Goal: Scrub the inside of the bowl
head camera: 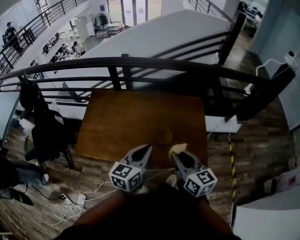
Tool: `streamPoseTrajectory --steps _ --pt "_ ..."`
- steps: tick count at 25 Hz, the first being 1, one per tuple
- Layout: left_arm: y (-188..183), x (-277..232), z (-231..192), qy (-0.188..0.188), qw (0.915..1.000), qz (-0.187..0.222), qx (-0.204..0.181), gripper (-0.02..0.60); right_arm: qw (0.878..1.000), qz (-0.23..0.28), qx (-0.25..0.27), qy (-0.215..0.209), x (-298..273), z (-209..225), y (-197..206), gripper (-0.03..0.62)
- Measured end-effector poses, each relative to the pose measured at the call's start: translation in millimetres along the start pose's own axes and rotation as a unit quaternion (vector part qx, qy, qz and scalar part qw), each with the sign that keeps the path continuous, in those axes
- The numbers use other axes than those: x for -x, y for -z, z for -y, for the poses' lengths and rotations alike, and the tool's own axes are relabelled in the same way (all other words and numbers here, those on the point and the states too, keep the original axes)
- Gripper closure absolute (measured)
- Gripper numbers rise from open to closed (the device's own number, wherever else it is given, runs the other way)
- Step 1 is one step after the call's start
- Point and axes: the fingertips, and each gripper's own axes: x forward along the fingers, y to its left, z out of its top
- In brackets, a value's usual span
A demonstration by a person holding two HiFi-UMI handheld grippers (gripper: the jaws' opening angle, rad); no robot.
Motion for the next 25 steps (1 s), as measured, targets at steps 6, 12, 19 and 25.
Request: streamPoseTrajectory --steps 6,12,19,25 --pt "-9 -31 -9 -0.031 0.9994 0.009 0.007 0.583 0.999 -0.009 0.002 -0.035 -21 33 -13 0.514" --pt "-8 -85 -13 -0.069 0.9974 0.001 0.019 0.582 0.998 -0.026 0.009 -0.061 -27 93 -32 0.514" --pt "8 -134 -29 -0.109 0.9929 -0.018 0.043 0.576 0.996 -0.051 0.005 -0.077 -37 157 -36 0.514" --pt "38 -155 -56 -0.131 0.9873 -0.059 0.068 0.491 0.995 -0.065 -0.011 -0.081 -49 187 -27 0.514"
